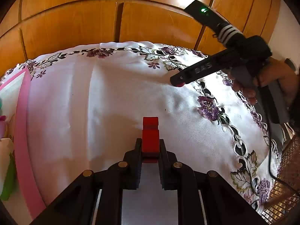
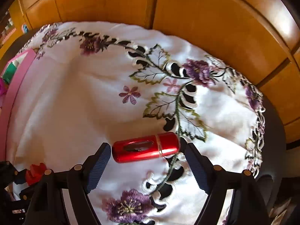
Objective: Organize rigid objects
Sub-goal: 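Grasp the red cylinder with the right gripper while the left gripper holds the red block, then carry the red block into the tray and release it with the left gripper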
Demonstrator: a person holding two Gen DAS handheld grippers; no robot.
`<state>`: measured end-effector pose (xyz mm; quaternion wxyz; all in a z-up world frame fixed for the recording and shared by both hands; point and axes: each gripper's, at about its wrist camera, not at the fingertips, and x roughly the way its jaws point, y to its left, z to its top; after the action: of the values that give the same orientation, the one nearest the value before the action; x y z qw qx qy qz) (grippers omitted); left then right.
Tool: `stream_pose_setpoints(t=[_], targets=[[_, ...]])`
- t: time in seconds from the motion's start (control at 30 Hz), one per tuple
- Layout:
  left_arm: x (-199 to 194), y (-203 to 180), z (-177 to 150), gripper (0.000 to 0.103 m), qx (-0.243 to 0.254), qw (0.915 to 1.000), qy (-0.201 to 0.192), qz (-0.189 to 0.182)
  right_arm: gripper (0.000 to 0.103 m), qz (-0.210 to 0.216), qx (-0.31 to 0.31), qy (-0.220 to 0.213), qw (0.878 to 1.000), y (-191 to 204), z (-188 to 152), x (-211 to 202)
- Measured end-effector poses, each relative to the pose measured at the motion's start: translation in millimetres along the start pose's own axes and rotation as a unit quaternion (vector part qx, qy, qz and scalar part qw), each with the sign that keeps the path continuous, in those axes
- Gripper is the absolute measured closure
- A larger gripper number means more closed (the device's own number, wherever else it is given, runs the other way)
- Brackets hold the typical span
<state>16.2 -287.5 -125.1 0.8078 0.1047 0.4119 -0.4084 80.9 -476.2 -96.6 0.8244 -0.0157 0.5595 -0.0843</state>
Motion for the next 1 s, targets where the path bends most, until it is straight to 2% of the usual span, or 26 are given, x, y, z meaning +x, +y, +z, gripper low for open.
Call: stream_pose_setpoints(t=[0.1, 0.17, 0.3, 0.4, 0.63, 1.0], targets=[[0, 0, 0, 0.088, 0.001, 1.0000, -0.001, 0.001, 0.027, 0.016, 0.021, -0.019, 0.999, 3, -4, -4], [0, 0, 0, 0.088, 0.001, 1.0000, -0.001, 0.001, 0.027, 0.011, 0.019, -0.027, 0.999, 11, -11, -11], [-1, -2, 0, 0.088, 0.004, 1.0000, -0.003, 0.005, 0.027, 0.041, 0.045, -0.024, 0.998, 29, -35, -19], [-2, -3, 0, 0.088, 0.005, 0.9999, -0.003, 0.011, 0.027, 0.029, 0.038, -0.024, 0.999, 44, -50, -13], [-14, -3, 0, 0.088, -0.006, 0.9992, 0.003, 0.039, 0.027, 0.038, 0.053, -0.038, 0.997, 42, -51, -13], [-68, -15, 2, 0.088, 0.019, 0.9973, -0.045, 0.055, 0.026, 0.047, 0.051, -0.048, 0.996, 37, -56, -11]])
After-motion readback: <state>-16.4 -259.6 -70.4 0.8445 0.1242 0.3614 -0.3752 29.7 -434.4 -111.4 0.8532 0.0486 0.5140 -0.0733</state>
